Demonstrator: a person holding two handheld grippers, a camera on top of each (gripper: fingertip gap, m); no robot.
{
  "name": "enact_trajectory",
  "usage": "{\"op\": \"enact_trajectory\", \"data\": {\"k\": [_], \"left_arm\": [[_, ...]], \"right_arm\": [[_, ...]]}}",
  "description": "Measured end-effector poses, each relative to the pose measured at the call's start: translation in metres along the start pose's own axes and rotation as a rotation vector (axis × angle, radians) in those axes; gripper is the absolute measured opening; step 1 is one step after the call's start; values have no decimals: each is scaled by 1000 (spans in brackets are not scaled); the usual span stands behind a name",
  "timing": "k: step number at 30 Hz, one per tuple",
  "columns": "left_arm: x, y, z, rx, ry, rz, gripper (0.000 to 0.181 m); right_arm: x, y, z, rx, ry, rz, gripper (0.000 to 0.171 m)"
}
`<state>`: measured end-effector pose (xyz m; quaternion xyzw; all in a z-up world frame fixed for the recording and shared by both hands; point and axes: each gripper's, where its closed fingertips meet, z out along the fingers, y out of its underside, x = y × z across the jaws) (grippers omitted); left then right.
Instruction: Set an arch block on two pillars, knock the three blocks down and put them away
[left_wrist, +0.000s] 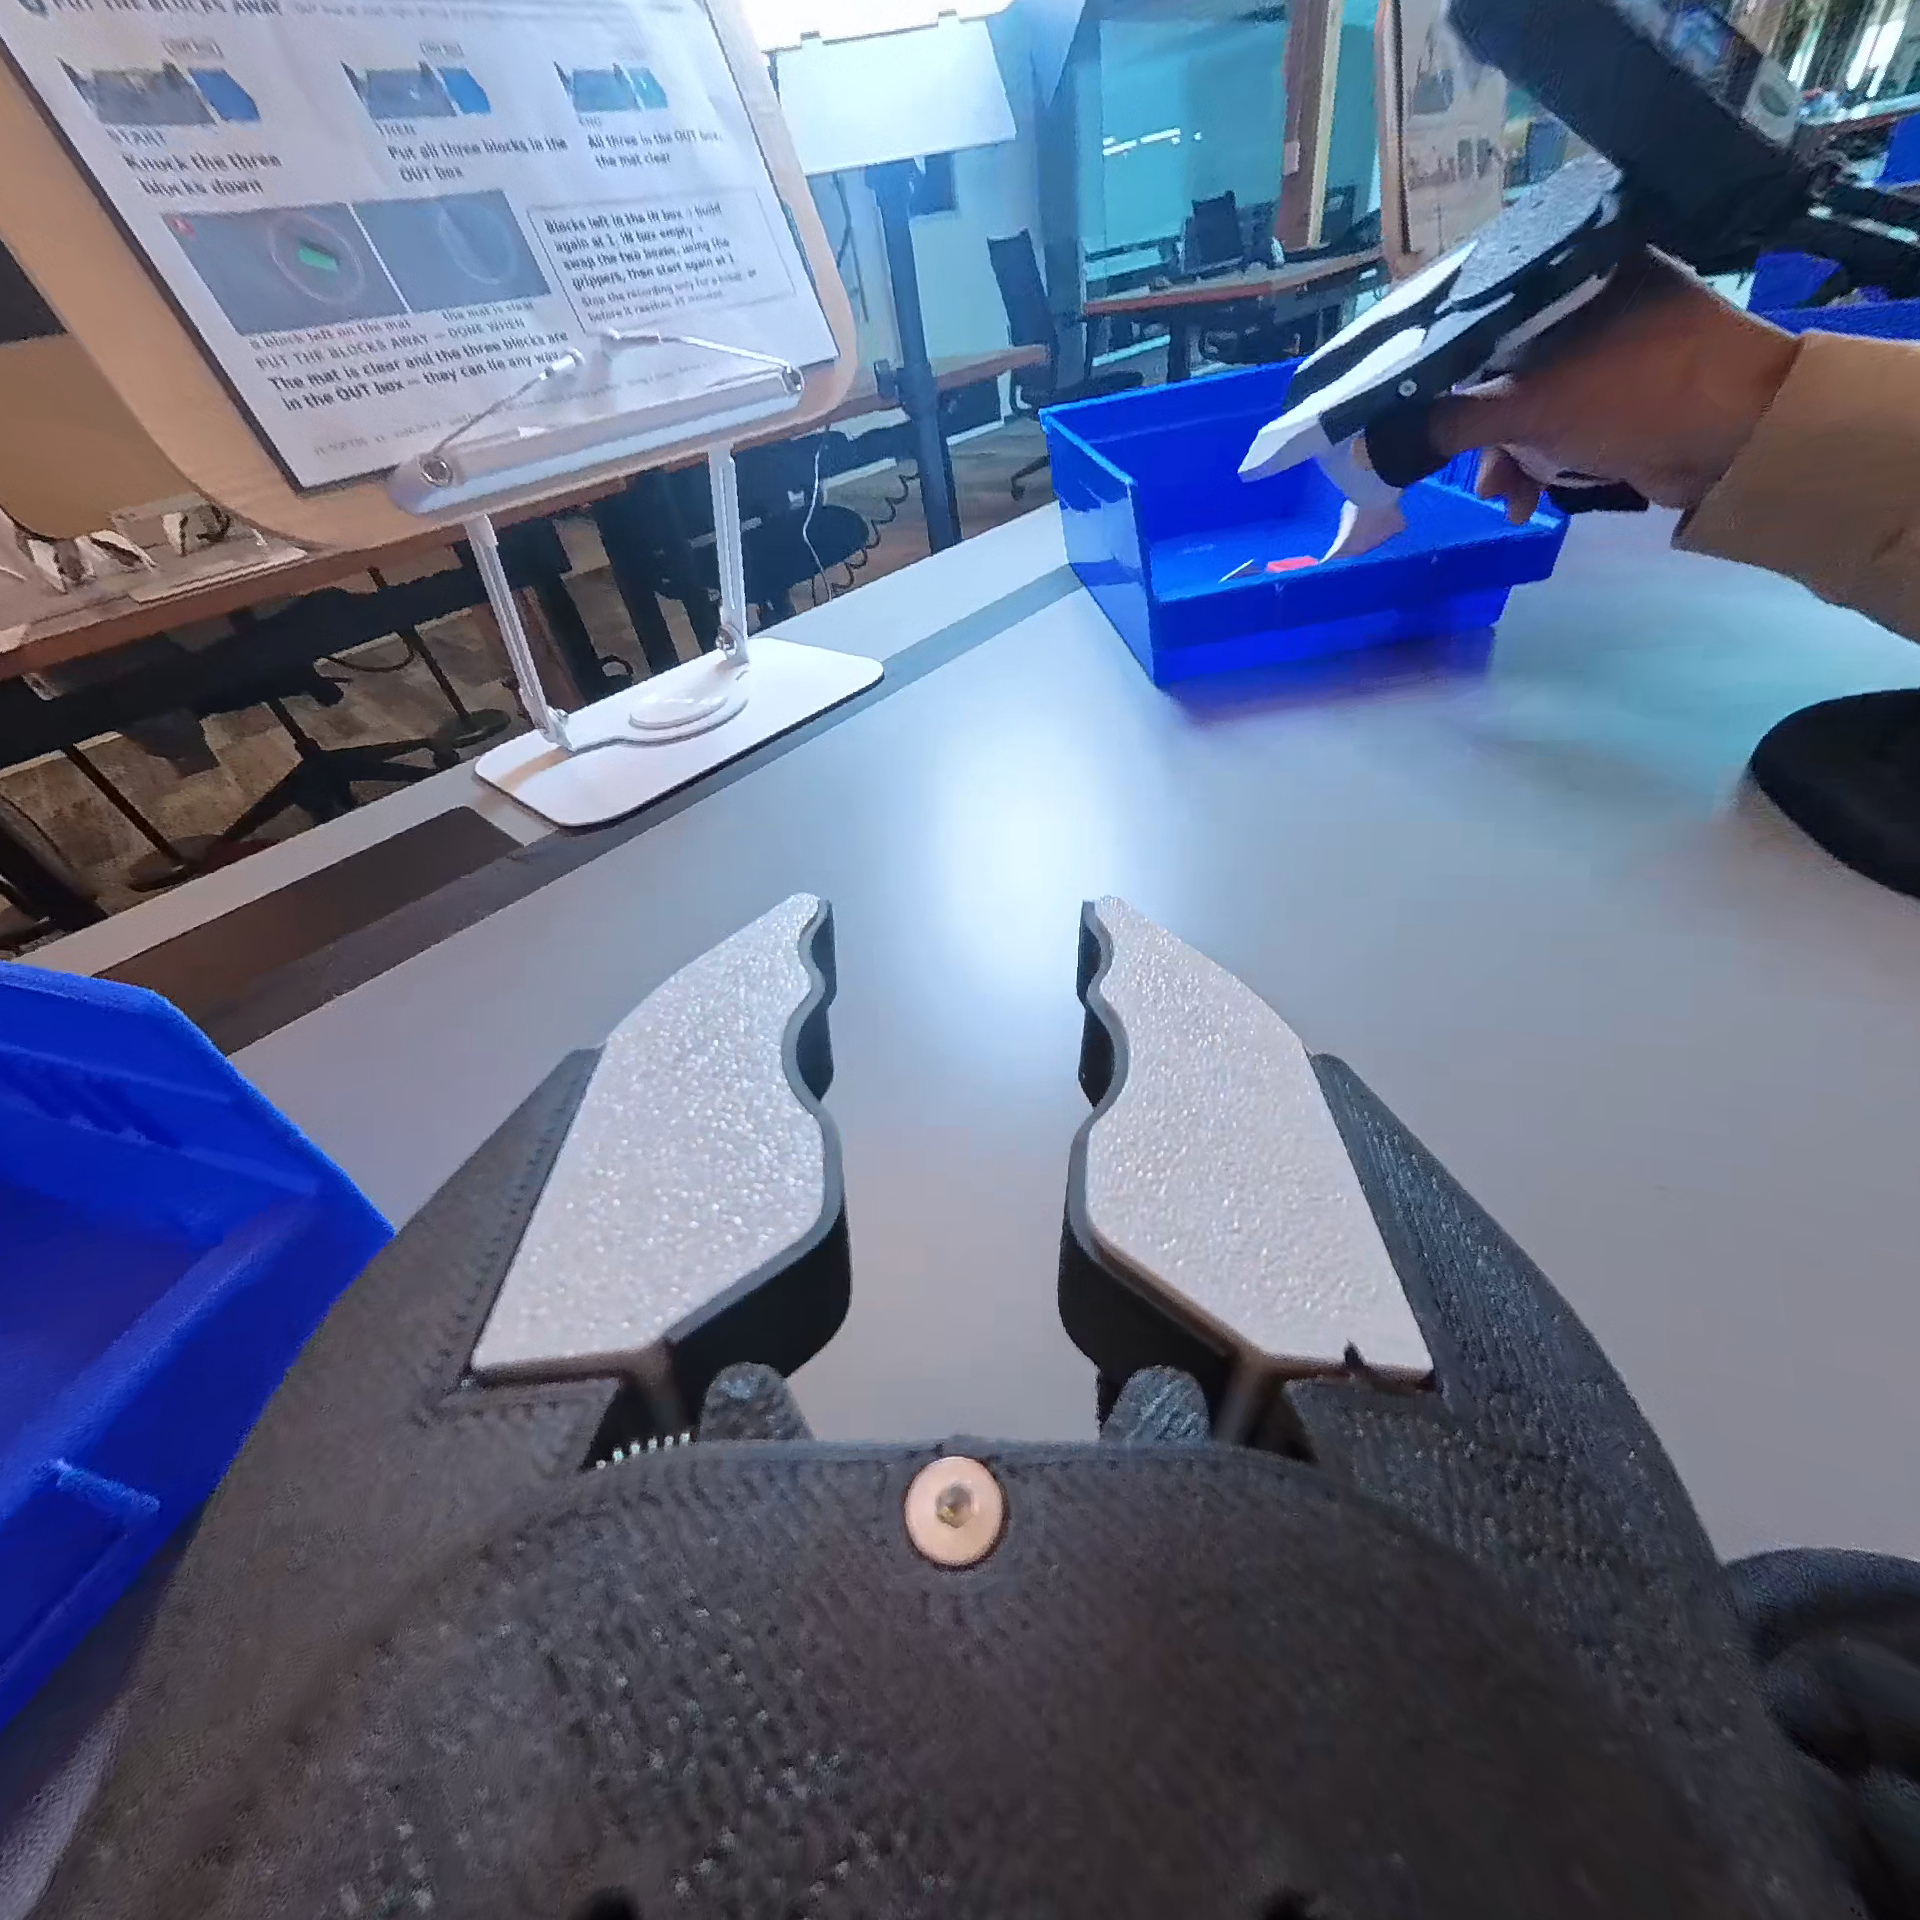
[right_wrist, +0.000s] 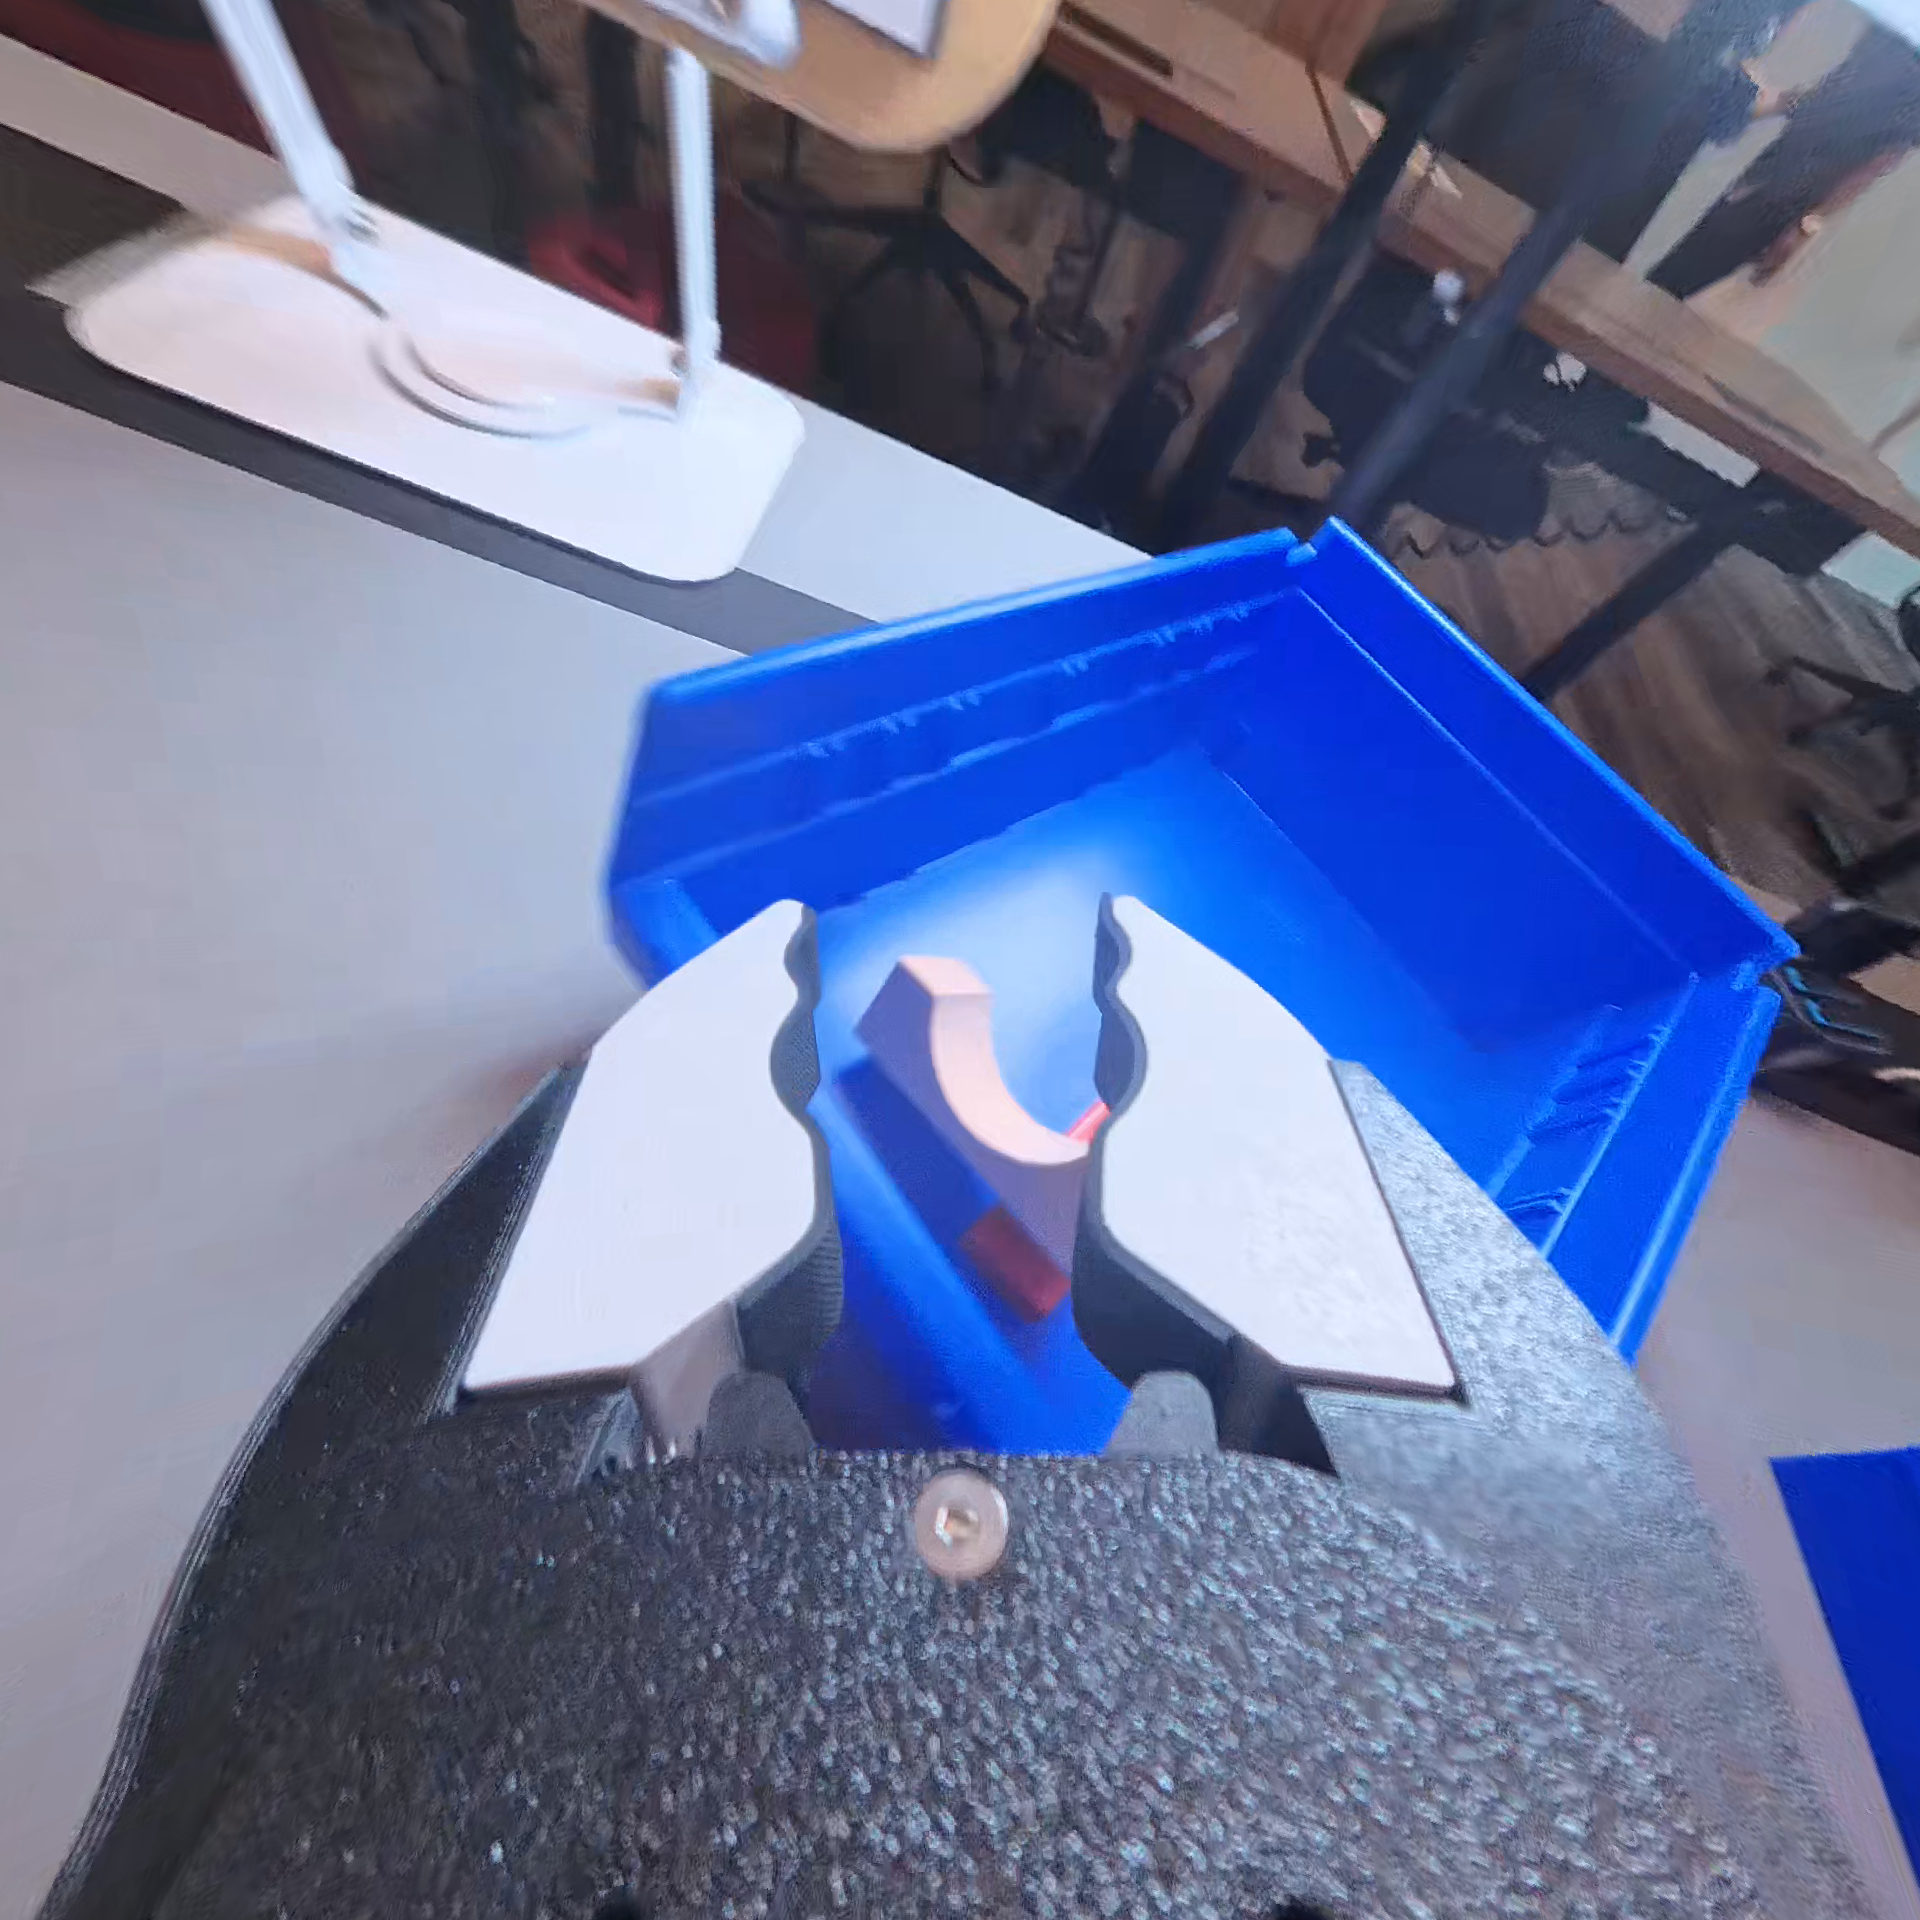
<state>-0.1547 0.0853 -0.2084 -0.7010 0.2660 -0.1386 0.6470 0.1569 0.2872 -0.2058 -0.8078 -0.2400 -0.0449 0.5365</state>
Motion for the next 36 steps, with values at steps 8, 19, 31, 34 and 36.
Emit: {"op": "enact_trajectory", "data": {"k": [8, 19, 31, 34, 36], "left_arm": [[54, -35, -72, 107, -112, -84, 49], [218, -13, -180, 149, -161, -214, 50], [277, 9, -262, 96, -256, -276, 59], [306, 10, -294, 144, -258, -326, 58], [333, 14, -316, 167, -259, -325, 56]], "right_arm": [[-112, 18, -173, 210, -289, 118, 60], [-203, 146, -372, 363, -375, 180, 69], [-212, 205, -434, 347, -408, 303, 83], [-199, 227, -474, 358, -352, 336, 85], [-191, 250, -508, 357, -317, 342, 85]]}}
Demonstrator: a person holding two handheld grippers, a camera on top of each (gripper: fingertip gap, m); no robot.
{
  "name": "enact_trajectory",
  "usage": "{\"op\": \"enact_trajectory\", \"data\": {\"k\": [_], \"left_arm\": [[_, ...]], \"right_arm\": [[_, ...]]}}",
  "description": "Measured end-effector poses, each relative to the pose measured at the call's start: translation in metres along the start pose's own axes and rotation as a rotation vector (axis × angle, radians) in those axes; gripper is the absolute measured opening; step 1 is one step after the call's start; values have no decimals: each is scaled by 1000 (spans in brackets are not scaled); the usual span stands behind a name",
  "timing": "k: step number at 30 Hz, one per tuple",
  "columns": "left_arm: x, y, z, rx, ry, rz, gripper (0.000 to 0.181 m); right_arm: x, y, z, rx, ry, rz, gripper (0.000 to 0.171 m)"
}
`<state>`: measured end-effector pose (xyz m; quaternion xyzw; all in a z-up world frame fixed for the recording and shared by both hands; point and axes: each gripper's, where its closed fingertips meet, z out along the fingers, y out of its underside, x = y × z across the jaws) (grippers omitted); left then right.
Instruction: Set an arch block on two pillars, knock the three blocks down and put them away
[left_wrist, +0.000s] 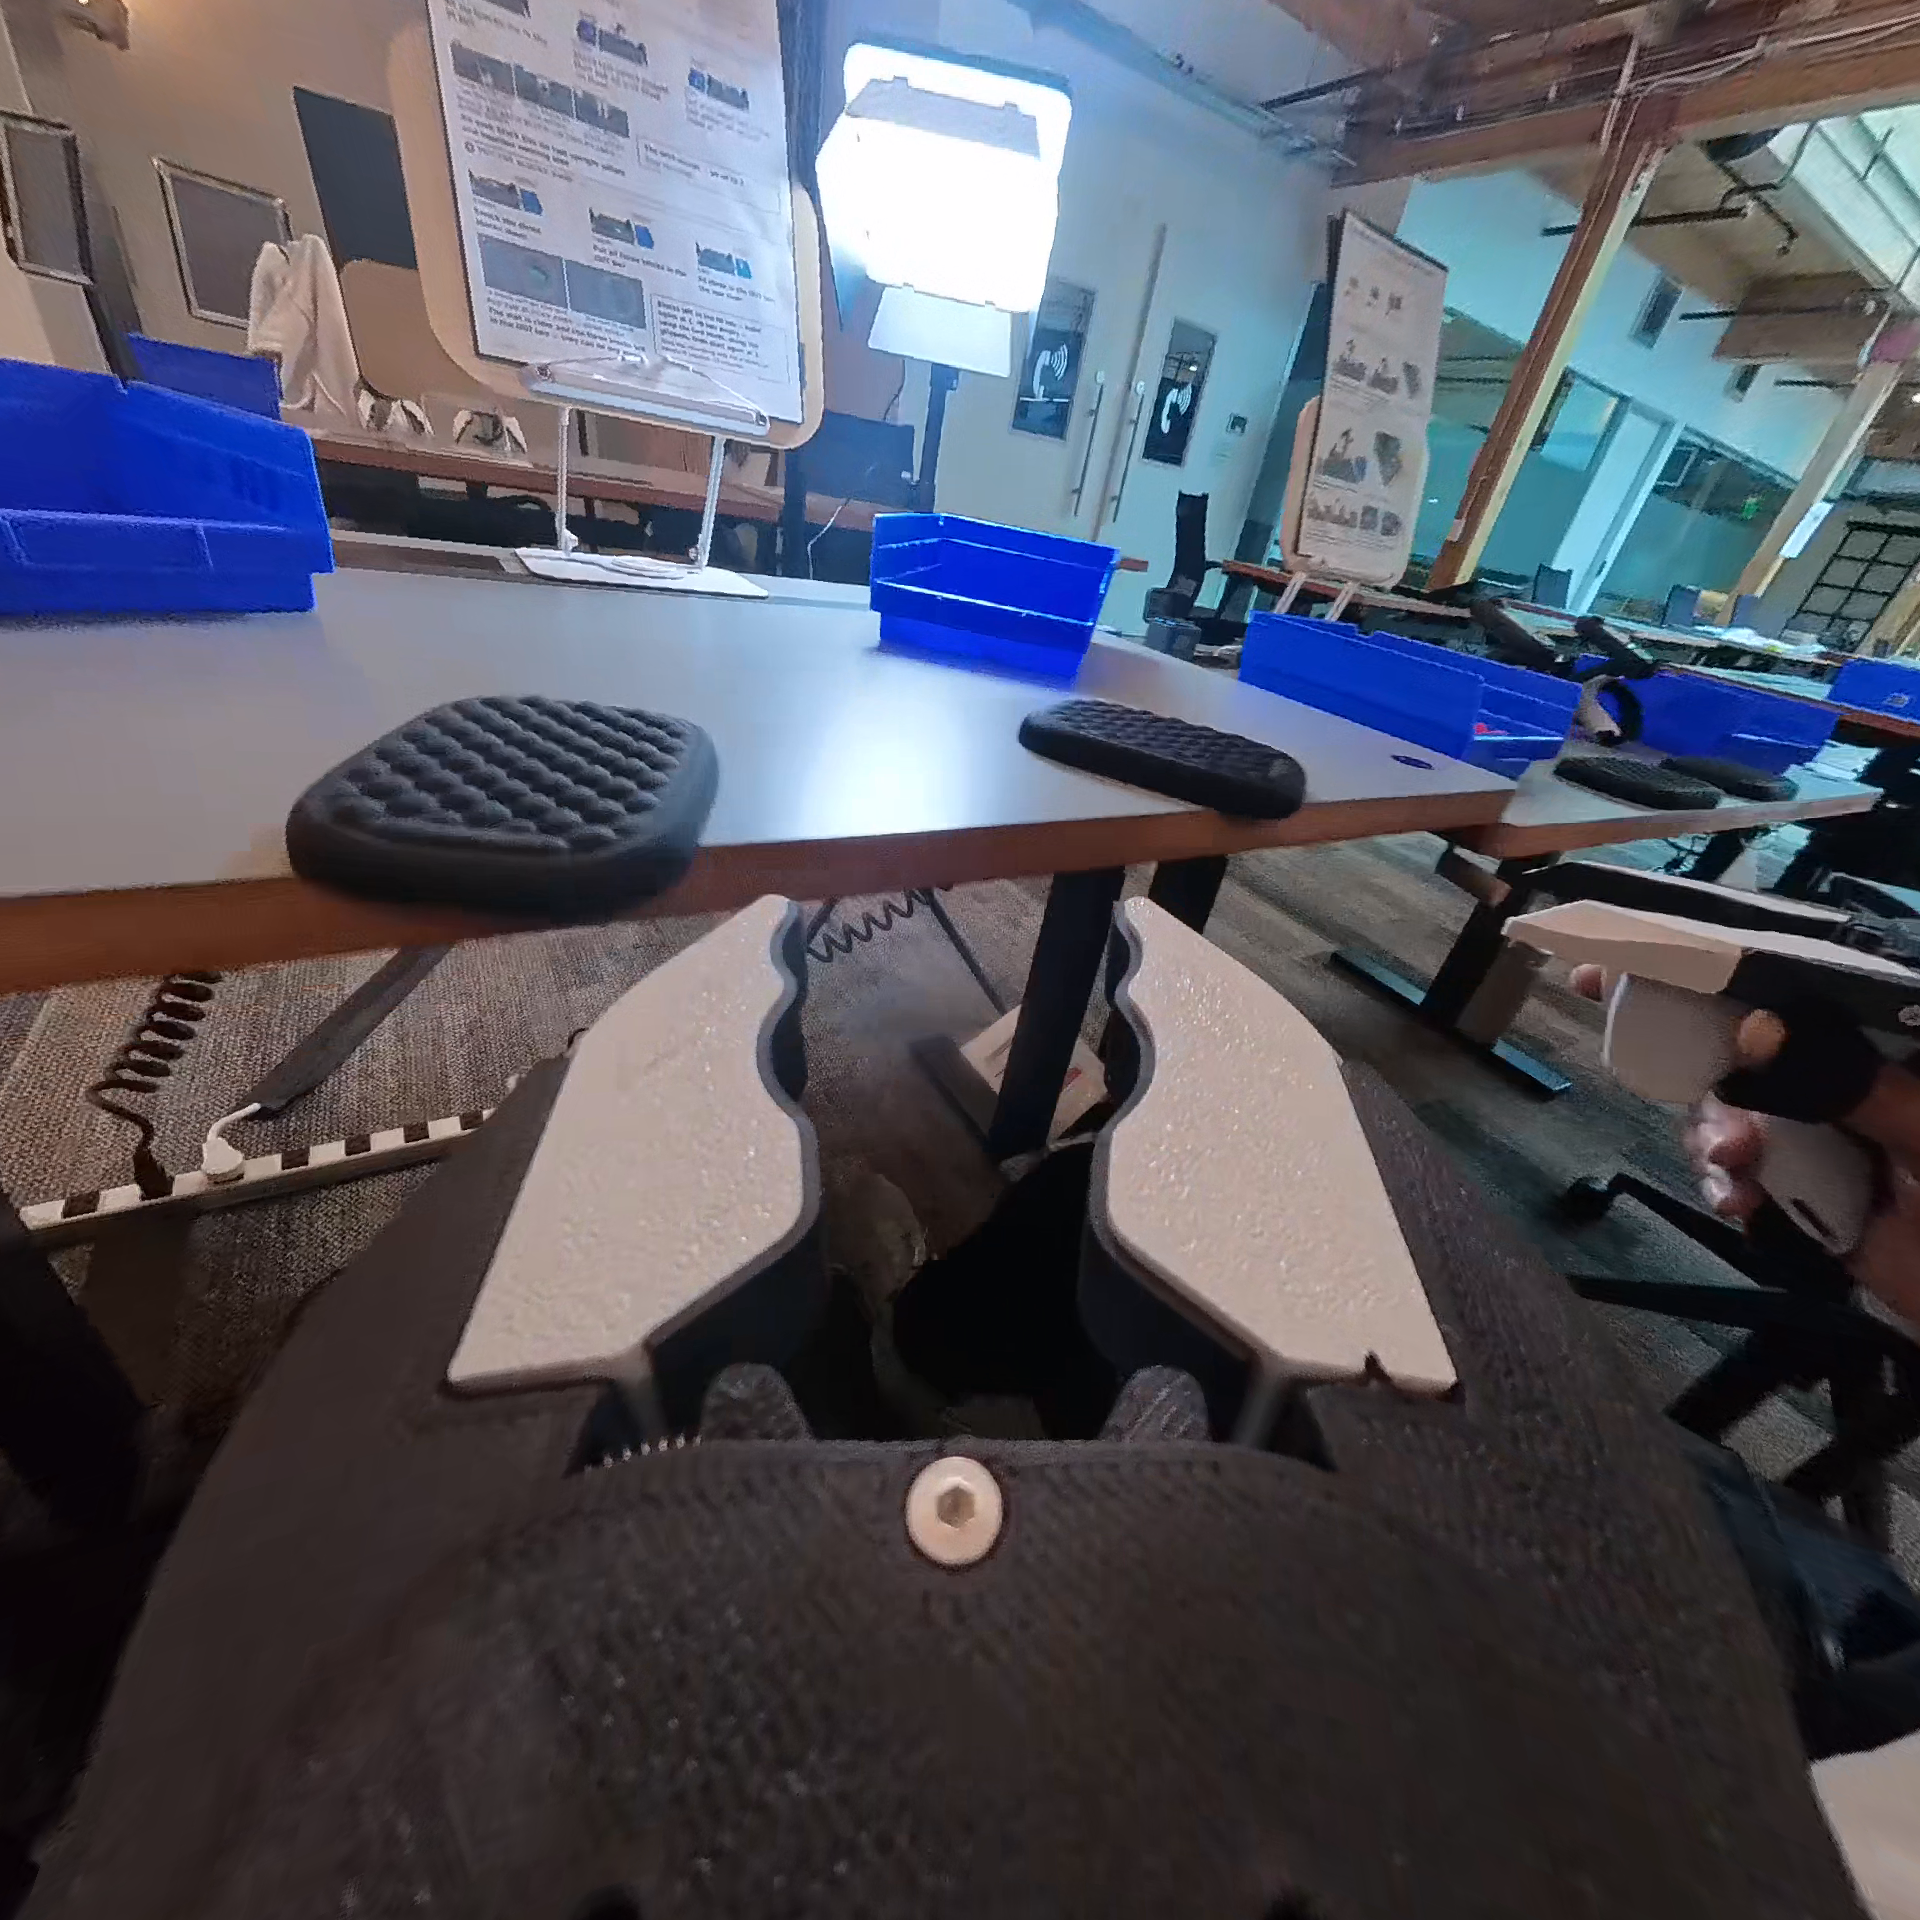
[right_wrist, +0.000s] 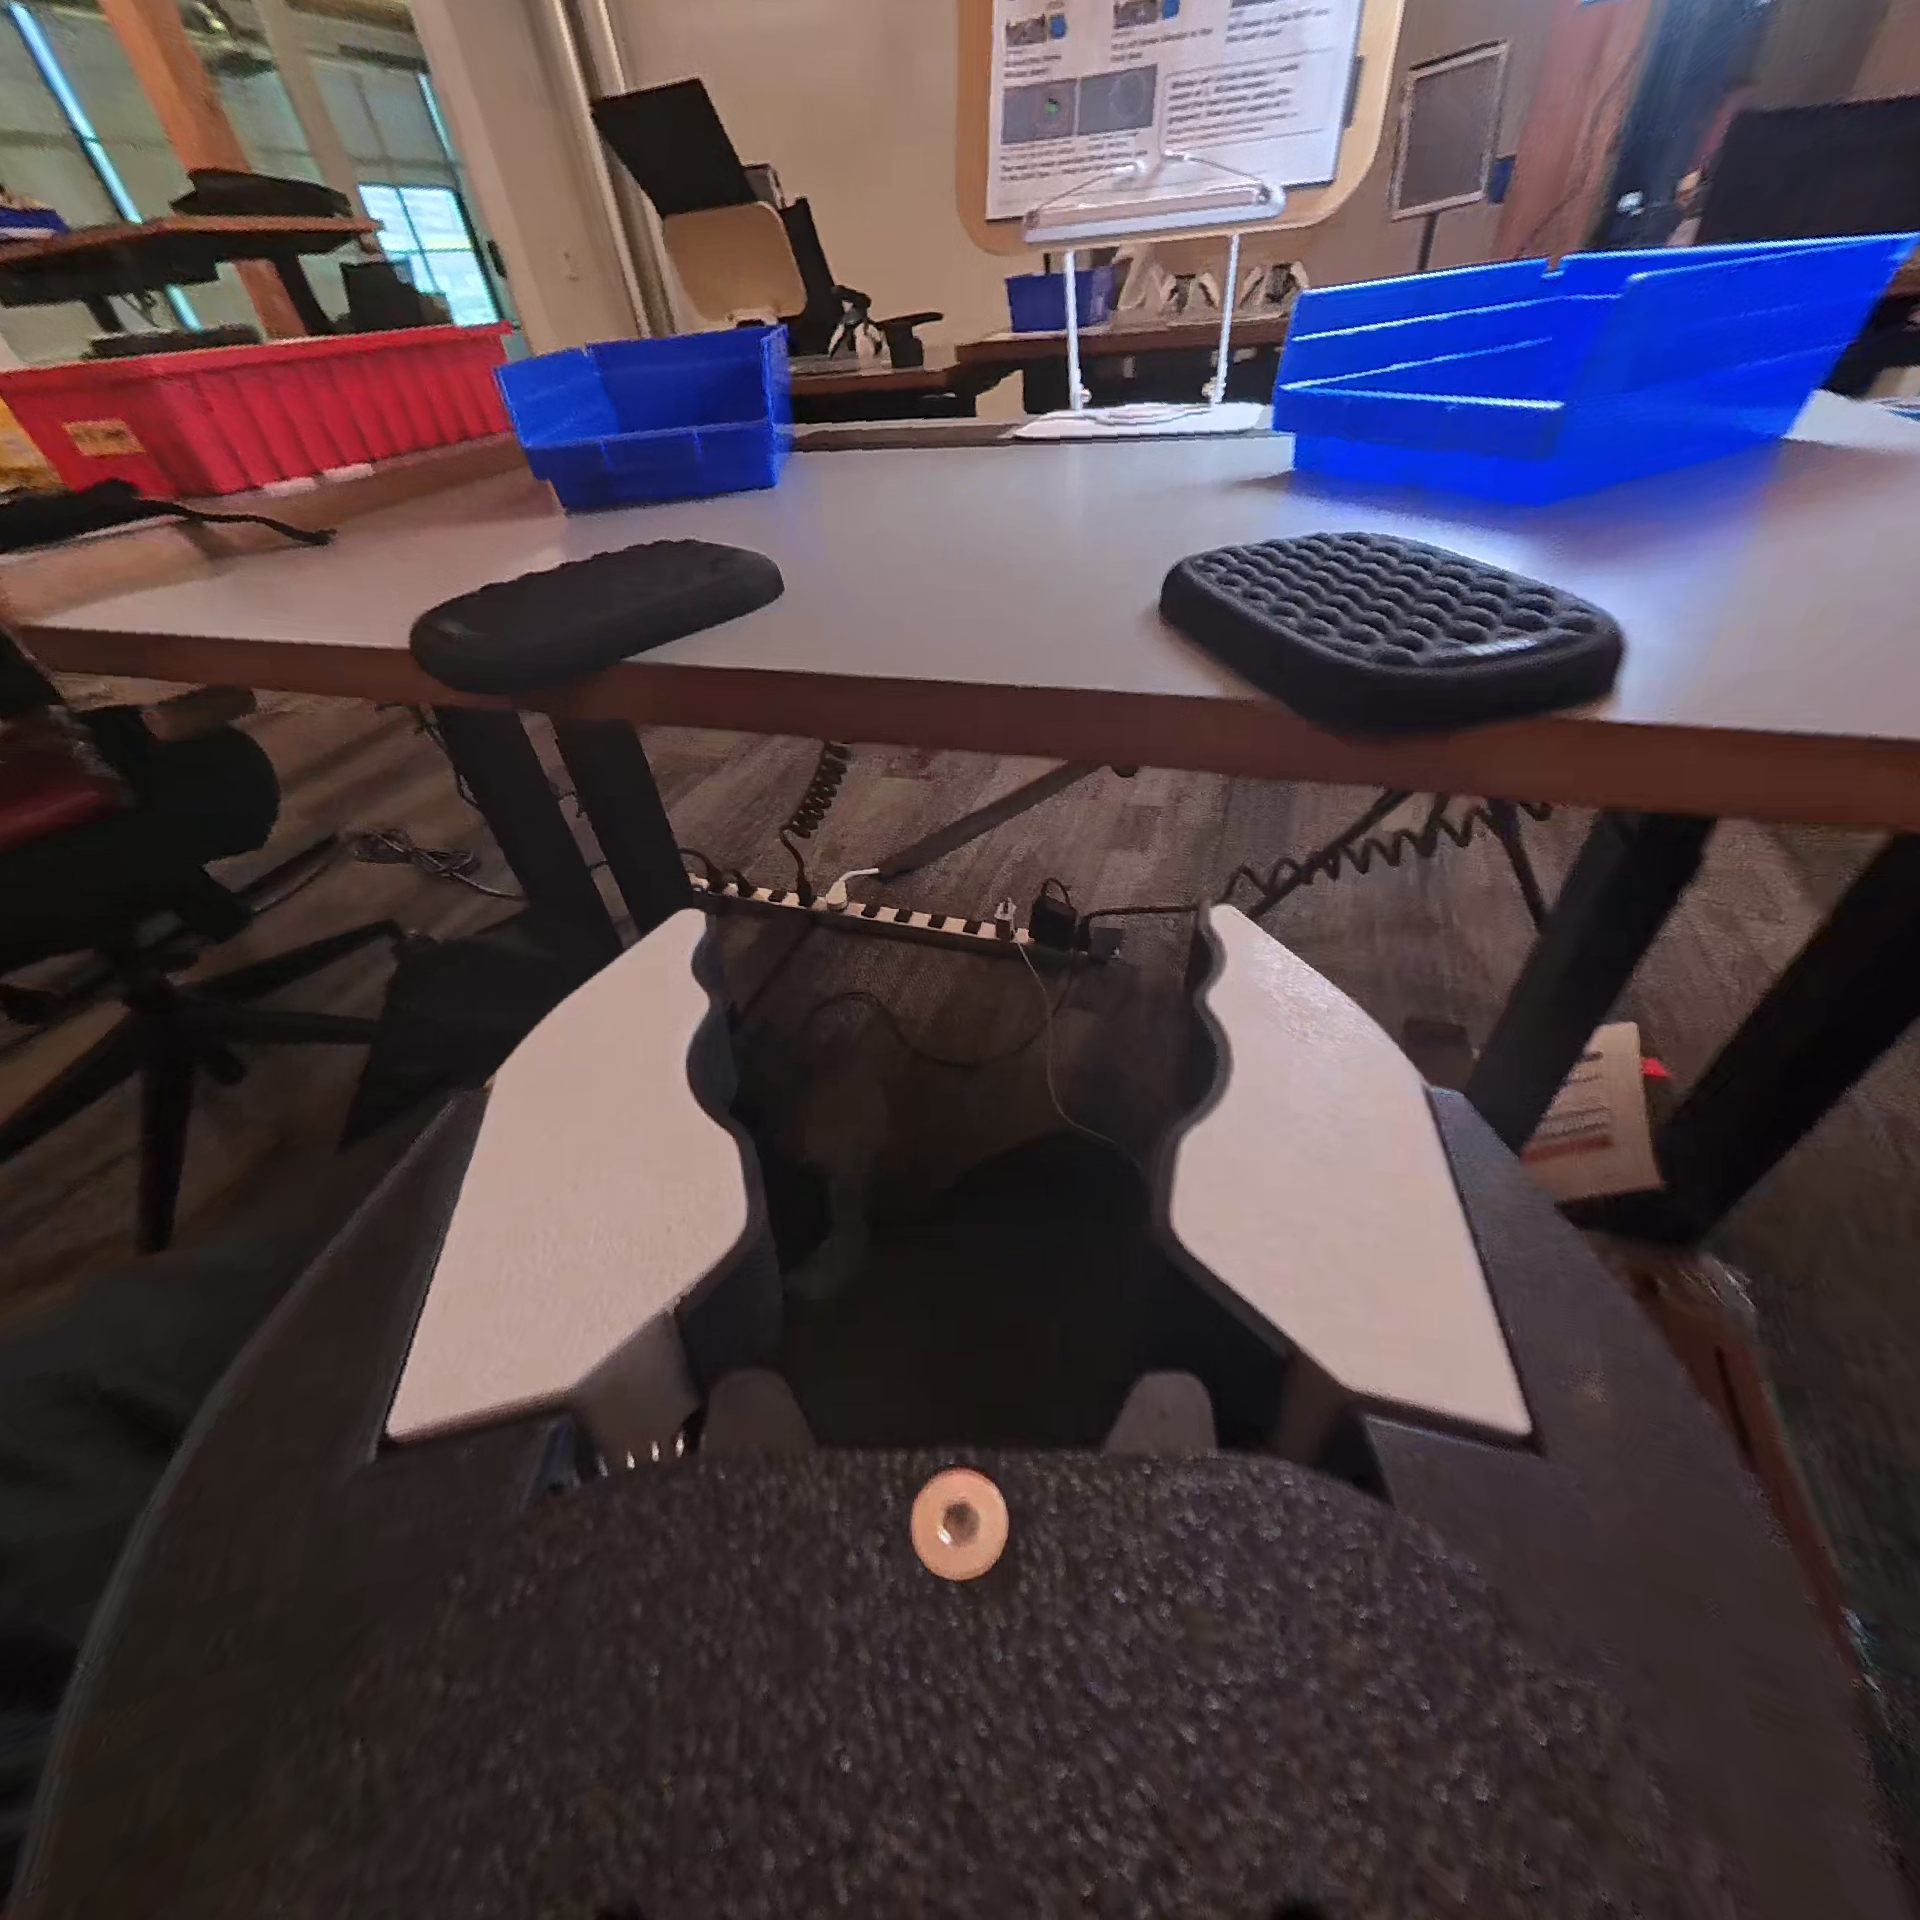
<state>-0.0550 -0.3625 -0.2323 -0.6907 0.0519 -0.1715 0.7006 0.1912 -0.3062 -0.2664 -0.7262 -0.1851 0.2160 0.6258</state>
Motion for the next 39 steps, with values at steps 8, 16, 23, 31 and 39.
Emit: {"op": "enact_trajectory", "data": {"k": [8, 16, 23, 31, 39], "left_arm": [[86, 29, -113, -1, 39, 65, 53], [130, 30, -182, -5, 35, 97, 53], [139, 36, -186, -23, 27, 141, 54], [165, 41, -140, -49, 105, 186, 56], [309, 61, -100, 36, 347, 200, 52]], "right_arm": [[-20, 20, -162, 11, 87, -57, 84], [-21, 31, -257, 40, 119, -48, 83], [17, 21, -307, 141, 174, 31, 83], [57, 27, -382, 144, 408, 70, 84], [41, 78, -532, 70, 665, 89, 84]]}}
